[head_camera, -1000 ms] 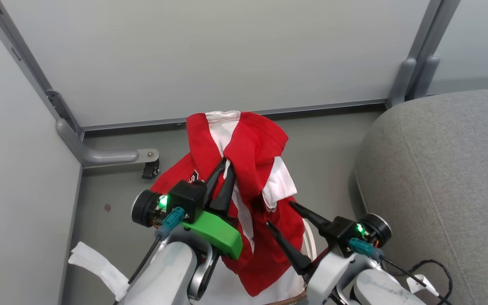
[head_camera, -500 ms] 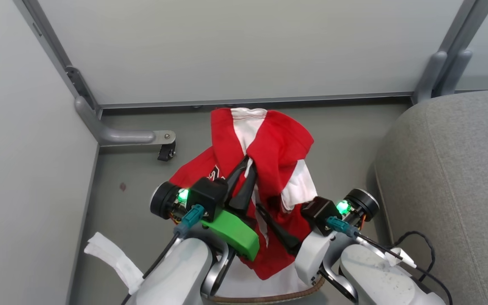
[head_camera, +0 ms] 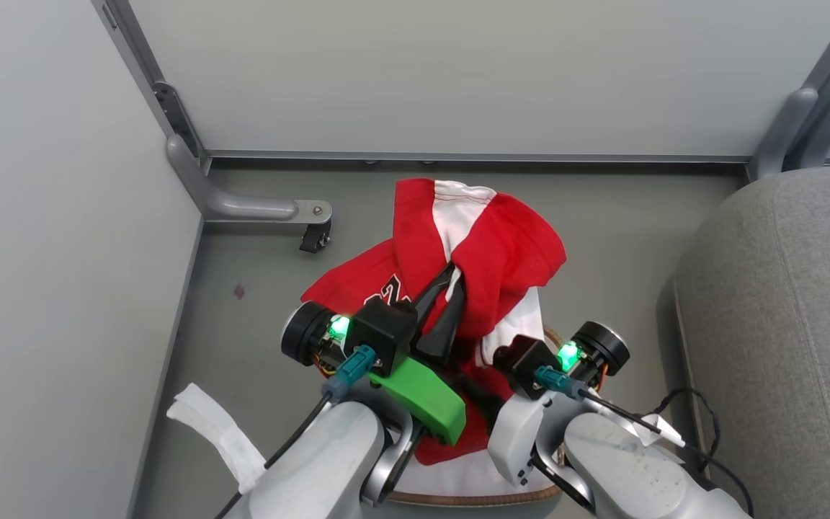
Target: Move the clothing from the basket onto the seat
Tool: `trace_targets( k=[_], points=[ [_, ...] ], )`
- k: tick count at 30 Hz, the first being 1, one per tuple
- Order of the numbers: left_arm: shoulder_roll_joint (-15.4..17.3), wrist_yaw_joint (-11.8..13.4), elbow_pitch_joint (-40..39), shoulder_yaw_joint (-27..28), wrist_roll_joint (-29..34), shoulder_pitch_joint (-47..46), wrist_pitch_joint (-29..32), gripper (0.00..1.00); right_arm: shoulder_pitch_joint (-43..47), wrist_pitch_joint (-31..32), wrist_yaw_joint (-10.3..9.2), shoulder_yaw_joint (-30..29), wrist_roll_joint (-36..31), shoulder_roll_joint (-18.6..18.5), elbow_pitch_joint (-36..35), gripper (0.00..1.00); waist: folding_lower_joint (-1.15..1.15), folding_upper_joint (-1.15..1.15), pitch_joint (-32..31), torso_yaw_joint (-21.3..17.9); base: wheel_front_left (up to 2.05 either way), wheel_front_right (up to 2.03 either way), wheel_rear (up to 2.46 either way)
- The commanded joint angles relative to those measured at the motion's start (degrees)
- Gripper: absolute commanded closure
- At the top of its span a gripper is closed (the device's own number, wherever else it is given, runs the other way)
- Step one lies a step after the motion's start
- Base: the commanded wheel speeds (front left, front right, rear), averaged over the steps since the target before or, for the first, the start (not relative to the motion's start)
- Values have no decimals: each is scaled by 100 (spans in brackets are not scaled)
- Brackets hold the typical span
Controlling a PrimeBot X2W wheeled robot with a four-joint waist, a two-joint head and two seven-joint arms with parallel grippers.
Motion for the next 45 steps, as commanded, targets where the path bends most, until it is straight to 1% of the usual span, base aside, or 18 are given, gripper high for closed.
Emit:
trace_targets(
  k=[1, 10, 18, 20, 21, 22, 27, 33, 39, 45],
  points=[
    [3, 47, -15, -14, -56, -117, -21, 100, -62, -12, -6, -3, 46, -13, 52, 100, 0, 0, 20, 28, 0, 0, 0],
    [1, 125, -1, 52, -68, -153, -21, 100, 24, -12, -6, -77, 127, 0, 128, 100, 0, 0, 46, 10, 0, 0, 0],
    [2, 129, 37, 117, 2, -150, -21, 100, 69, -13, -6, -144, 105, 9, 40, 100, 0, 0, 57, -57, 0, 0, 0],
    [4, 168, 36, 171, -17, -136, -21, 100, 75, -13, -6, -199, 71, 9, -7, 100, 0, 0, 58, -74, 0, 0, 0],
    [4, 188, 33, 185, -12, -131, -21, 68, 83, -13, -6, -226, 59, 9, -29, 100, 0, 0, 60, -81, 0, 0, 0],
    [4, 199, 51, 201, -30, -115, -20, 0, 93, -13, -6, -255, 45, 5, -58, 100, 0, 0, 63, -92, 0, 0, 0],
    [4, 207, 114, 325, 40, -72, -12, 0, 140, -13, -6, -413, -1, -25, -282, 100, 0, 0, 75, -223, 0, 0, 0],
    [7, 151, 296, 643, 230, 53, -11, 0, 248, -13, -6, -603, -68, -45, -678, 100, 0, 0, 159, -618, 0, 0, 0],
    [47, -1, 455, 1035, 481, 162, -10, 0, 390, -13, -6, -765, -66, -88, -1020, 100, 0, 0, 233, -1222, 0, 0, 0],
    [57, -111, 511, 1398, 703, 300, -10, 0, 620, -12, -6, -985, -53, -93, -1338, 100, 0, 0, 282, -1951, 0, 0, 0]
  ],
)
